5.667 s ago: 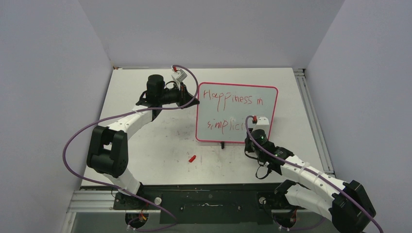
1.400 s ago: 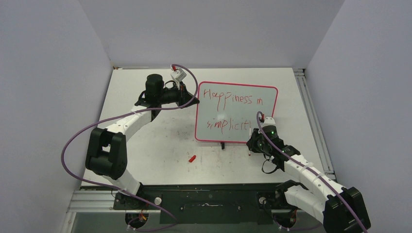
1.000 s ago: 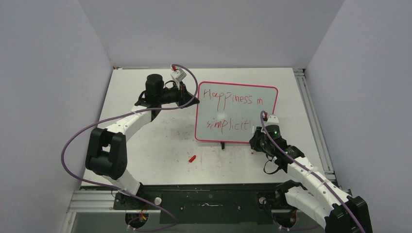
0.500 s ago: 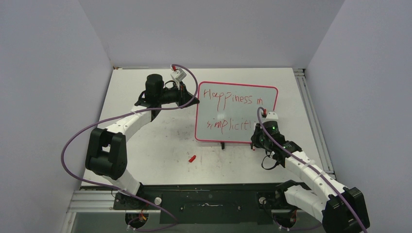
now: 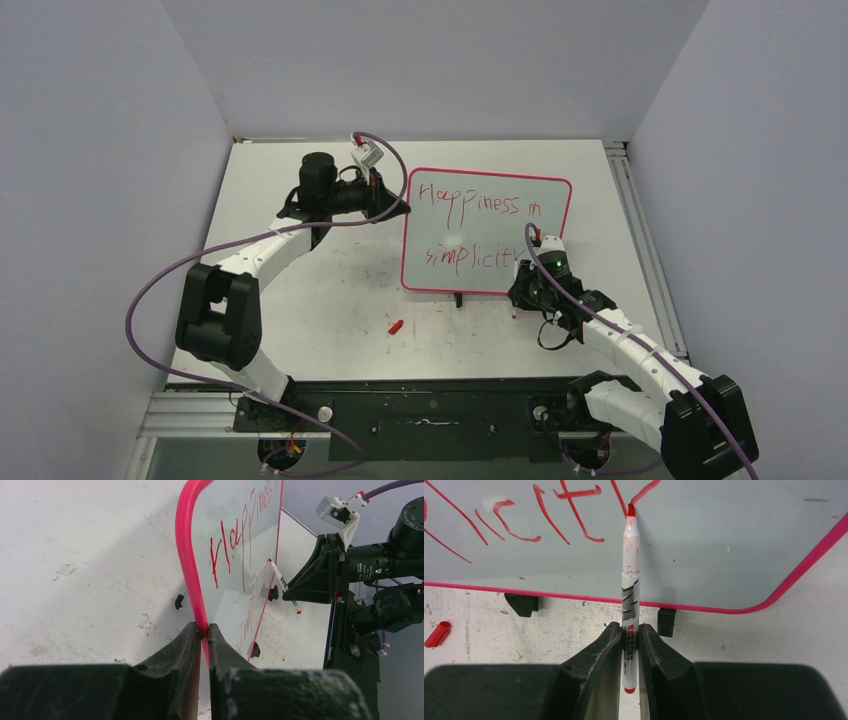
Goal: Write a sentence on the whiteboard
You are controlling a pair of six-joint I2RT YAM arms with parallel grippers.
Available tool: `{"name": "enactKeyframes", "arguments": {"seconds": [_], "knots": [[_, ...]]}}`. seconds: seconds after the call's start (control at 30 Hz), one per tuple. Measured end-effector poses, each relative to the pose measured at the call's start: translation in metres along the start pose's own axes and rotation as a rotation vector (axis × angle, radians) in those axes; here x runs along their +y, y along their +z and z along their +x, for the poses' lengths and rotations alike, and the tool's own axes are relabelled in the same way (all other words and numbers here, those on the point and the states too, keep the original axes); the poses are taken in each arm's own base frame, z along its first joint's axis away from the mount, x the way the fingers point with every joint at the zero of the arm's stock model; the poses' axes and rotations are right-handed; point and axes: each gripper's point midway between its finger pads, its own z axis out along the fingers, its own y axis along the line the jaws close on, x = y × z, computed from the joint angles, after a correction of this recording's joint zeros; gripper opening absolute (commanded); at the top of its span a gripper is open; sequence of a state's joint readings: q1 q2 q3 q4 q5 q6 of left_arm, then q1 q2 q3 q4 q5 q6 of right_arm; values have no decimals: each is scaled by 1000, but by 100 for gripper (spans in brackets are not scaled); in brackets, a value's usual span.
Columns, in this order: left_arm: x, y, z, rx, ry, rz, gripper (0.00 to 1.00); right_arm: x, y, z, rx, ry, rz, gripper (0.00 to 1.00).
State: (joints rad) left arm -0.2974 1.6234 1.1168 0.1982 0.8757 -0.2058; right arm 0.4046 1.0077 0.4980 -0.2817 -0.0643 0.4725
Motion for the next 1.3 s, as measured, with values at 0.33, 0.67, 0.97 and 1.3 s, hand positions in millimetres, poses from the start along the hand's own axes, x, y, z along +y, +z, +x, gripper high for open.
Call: {"name": "enactKeyframes", "arguments": {"seconds": [0.33,0.67,0.97,1.3], "knots": [[0,0,0,0,0,0,0,8,3,41,113,56,-76,5],[-1,-1,-1,-2,2,3,0,30,-5,51,158,2,-148,5],[-1,-1,-1,-2,2,4,0,23,-31,-22,-78,13,-55,5],[-1,-1,-1,-2,1,2,0,-1,-22,-9,-21,31,49,5]]}}
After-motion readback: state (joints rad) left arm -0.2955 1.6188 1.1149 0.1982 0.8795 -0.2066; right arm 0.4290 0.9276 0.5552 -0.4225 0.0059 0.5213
